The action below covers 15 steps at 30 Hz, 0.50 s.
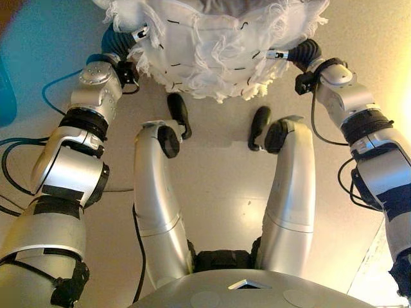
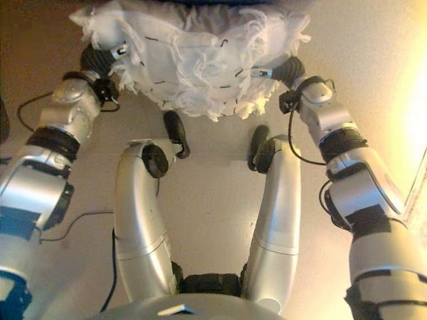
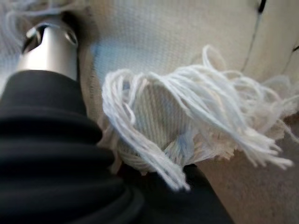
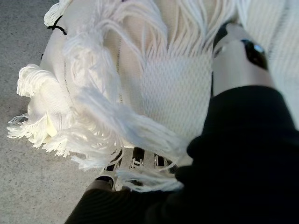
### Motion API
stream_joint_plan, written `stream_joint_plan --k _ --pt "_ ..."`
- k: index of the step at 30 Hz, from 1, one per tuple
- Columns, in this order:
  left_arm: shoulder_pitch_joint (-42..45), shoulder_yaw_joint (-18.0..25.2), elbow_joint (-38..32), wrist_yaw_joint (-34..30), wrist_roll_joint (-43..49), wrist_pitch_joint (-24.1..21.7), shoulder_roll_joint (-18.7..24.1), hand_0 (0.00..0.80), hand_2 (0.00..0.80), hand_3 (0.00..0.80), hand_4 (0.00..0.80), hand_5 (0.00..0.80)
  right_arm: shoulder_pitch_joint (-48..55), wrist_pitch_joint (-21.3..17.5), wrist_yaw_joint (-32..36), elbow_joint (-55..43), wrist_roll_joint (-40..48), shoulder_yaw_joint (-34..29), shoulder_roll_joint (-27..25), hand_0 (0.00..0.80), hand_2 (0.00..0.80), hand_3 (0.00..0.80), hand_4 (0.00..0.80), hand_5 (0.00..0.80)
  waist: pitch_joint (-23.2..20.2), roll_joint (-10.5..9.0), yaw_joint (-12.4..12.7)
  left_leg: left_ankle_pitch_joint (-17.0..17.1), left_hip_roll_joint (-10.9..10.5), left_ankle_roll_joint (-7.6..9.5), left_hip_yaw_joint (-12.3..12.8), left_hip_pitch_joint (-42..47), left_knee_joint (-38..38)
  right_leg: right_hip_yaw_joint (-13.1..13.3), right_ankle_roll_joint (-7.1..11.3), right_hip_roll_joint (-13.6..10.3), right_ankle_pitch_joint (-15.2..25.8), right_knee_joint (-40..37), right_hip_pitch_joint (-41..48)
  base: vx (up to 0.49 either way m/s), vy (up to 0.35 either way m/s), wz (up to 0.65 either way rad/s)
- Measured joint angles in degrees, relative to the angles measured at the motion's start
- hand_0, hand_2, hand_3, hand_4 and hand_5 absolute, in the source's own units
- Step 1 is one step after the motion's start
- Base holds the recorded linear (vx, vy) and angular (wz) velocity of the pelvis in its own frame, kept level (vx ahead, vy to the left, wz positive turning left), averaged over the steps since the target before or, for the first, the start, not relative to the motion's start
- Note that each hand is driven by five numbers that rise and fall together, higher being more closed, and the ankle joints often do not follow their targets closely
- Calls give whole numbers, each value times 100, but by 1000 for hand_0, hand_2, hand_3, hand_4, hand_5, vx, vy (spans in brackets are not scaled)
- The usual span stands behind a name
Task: Pick up the cushion and take it to the sofa
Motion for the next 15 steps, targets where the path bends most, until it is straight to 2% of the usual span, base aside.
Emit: stream_joint_plan --k 9,15 --pt "252 -195 -95 -69 -92 -163 -55 800 800 800 800 800 21 -6 -332 -176 -232 181 39 800 800 800 800 800 0 0 -6 15 8 23 19 0 113 5 -10 -78 -39 175 -8 -2 -25 4" --pt "971 -68 -835 -16 -91 -639 -79 800 800 800 800 800 780 -105 -599 -876 -224 -204 37 800 800 800 800 800 6 0 -1 -11 7 34 -14 140 232 -4 32 -83 -63 250 191 33 -14 0"
